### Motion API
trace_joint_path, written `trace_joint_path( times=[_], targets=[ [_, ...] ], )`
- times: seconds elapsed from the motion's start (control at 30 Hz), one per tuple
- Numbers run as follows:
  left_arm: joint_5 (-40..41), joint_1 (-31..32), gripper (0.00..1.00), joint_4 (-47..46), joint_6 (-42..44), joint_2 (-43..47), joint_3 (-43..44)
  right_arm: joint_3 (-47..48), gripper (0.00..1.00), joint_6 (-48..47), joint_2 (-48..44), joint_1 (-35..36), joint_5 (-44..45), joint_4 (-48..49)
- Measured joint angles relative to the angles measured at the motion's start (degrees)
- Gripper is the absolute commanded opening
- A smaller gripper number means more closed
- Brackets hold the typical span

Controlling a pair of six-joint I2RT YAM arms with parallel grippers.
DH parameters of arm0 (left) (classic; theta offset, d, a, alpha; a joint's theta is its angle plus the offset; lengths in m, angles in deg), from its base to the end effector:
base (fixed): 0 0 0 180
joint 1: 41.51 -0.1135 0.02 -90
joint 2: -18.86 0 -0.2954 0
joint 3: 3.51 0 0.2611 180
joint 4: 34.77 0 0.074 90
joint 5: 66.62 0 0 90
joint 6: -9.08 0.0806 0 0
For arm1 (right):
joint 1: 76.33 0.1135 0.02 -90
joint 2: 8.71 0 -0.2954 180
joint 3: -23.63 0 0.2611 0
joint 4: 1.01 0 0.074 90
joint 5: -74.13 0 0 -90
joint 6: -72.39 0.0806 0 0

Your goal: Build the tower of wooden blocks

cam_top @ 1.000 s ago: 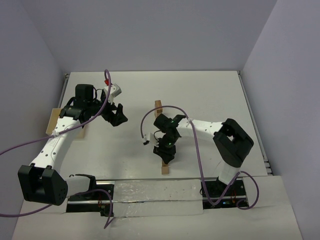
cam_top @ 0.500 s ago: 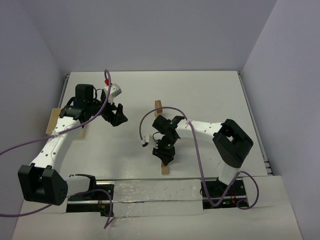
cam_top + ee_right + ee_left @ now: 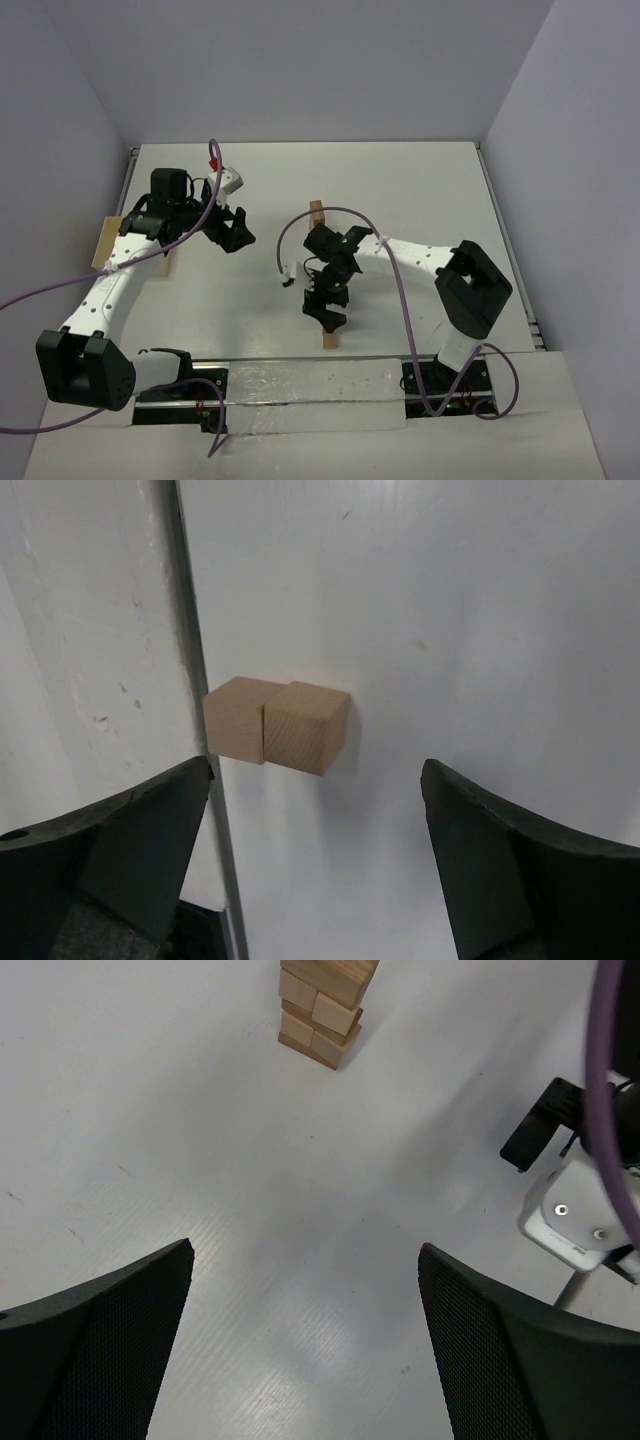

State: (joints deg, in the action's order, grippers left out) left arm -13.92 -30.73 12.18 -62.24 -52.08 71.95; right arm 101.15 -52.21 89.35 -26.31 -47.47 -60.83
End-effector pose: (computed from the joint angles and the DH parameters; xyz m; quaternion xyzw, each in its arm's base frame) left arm 0.2716 -0.1014 0.3201 0.3452 0.8057 -0.2656 0.4014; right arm 0.1795 0.2799 0.1737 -0.6623 0.6937 0.2797 0.0437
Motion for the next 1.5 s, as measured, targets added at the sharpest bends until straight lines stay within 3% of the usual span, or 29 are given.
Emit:
trace_joint_path(
  times=[0.07, 0.37, 0.6, 0.8, 1.07, 1.5],
  targets=[
    [0.0, 0.0, 0.99, 0.0, 0.0, 0.0, 0.0, 2.4, 1.00, 0.5, -1.1, 0.0, 0.8, -0.7],
    [0.3, 0.0, 0.99, 0.0, -0.1, 0.1, 0.0, 13.3, 1.00, 2.0, -9.6, 0.0, 0.4, -2.6],
    [1.3, 0.0, 0.99, -0.8, -1.3, 1.3, -0.1, -3.8, 1.00, 5.4, -21.5, 0.0, 1.4, 4.2],
    [1.3, 0.0, 0.99, -0.9, -1.8, 1.3, -0.4, -17.2, 1.00, 9.2, -22.6, 0.1, 3.7, 11.8],
    [1.3, 0.0, 0.99, -1.3, -2.0, 1.2, -1.0, -20.0, 1.00, 8.2, -22.6, 4.0, 7.3, 19.8],
    [1.3, 0.0, 0.99, -1.4, -1.9, 1.1, -1.6, -23.1, 1.00, 4.3, -20.8, 10.9, 12.6, 23.3]
  ],
)
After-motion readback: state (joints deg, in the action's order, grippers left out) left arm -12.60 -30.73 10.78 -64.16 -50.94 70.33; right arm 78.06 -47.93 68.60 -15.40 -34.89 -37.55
